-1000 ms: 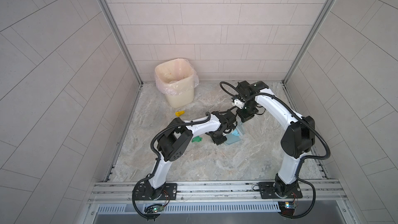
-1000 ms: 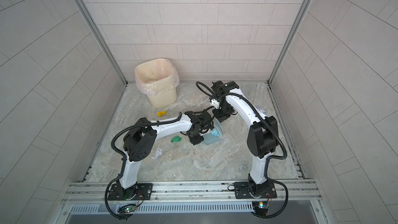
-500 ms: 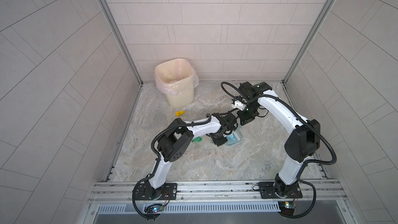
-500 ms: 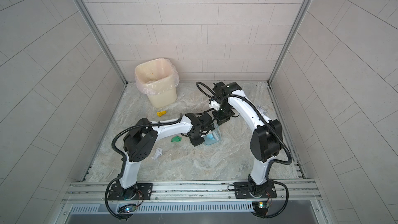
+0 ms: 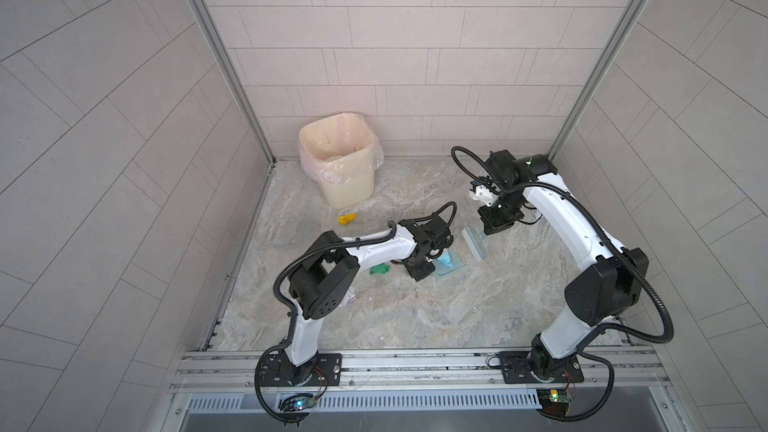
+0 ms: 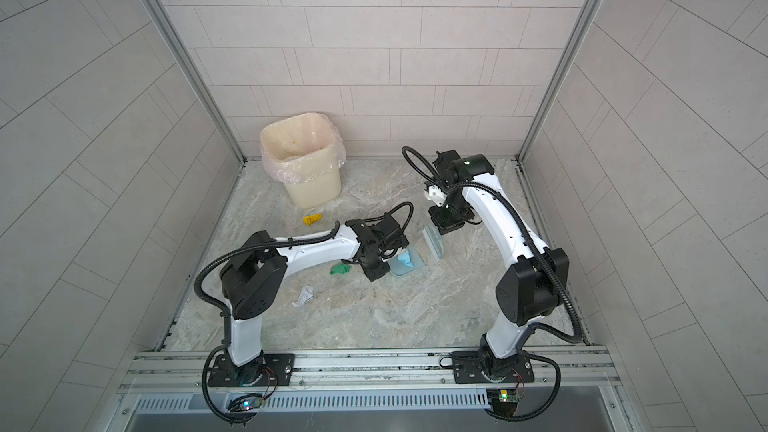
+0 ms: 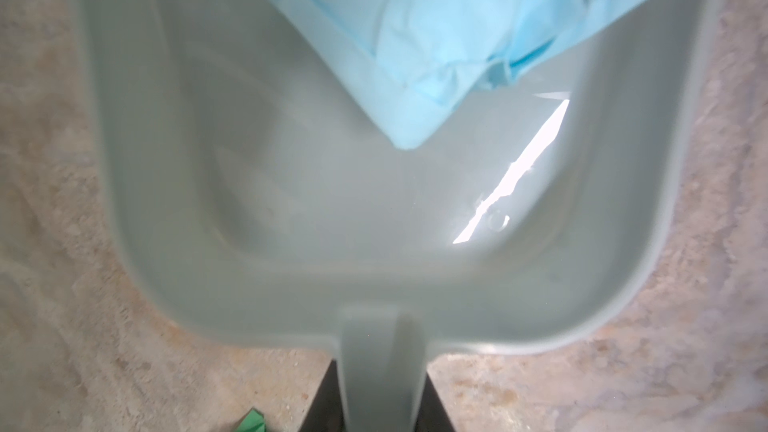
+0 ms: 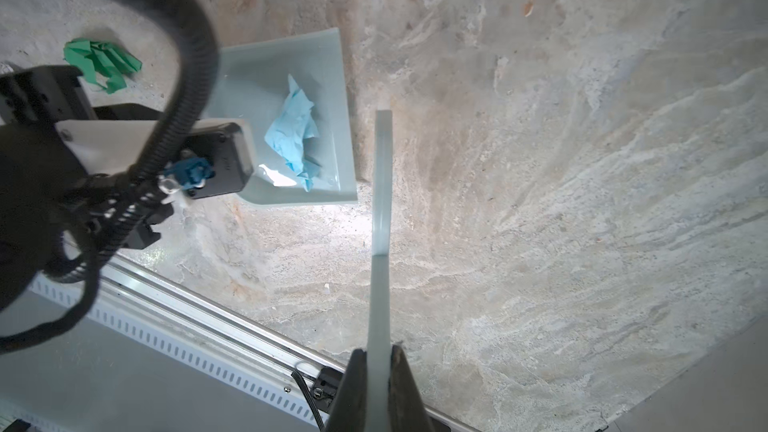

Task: Sweep away the paper scraps from the table
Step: 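Lift the dustpan toward the bin while the right brush draws back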

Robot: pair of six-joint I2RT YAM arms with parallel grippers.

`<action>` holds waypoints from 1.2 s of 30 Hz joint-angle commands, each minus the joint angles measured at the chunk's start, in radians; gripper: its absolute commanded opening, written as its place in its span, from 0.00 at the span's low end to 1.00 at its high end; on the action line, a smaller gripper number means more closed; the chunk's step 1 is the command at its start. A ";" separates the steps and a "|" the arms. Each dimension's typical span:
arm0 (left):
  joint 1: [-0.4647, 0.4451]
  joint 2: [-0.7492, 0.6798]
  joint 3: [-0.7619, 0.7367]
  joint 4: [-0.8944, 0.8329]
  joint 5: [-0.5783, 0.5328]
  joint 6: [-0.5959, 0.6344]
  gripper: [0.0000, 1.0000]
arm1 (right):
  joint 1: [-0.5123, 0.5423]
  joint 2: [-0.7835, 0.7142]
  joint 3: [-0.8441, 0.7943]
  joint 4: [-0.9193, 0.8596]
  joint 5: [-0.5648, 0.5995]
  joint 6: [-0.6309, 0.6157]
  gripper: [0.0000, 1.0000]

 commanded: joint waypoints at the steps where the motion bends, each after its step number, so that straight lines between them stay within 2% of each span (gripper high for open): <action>1: 0.026 -0.110 -0.020 -0.005 -0.011 -0.044 0.00 | -0.028 -0.059 -0.035 0.015 -0.009 0.018 0.00; 8: 0.101 -0.267 0.042 -0.163 -0.065 -0.072 0.00 | -0.050 -0.095 -0.114 0.069 -0.055 0.031 0.00; 11: 0.144 -0.312 0.116 -0.254 -0.139 -0.083 0.00 | -0.052 -0.095 -0.127 0.082 -0.067 0.029 0.00; 15: 0.232 -0.340 0.251 -0.377 -0.165 -0.077 0.00 | -0.056 -0.090 -0.123 0.088 -0.084 0.027 0.00; 20: 0.357 -0.337 0.410 -0.479 -0.213 -0.069 0.00 | -0.059 -0.081 -0.117 0.090 -0.108 0.024 0.00; 27: 0.561 -0.330 0.542 -0.462 -0.230 -0.064 0.00 | -0.059 -0.083 -0.147 0.109 -0.157 0.021 0.00; 36: 0.713 -0.192 0.779 -0.507 -0.295 -0.016 0.00 | -0.059 -0.098 -0.184 0.100 -0.176 0.007 0.00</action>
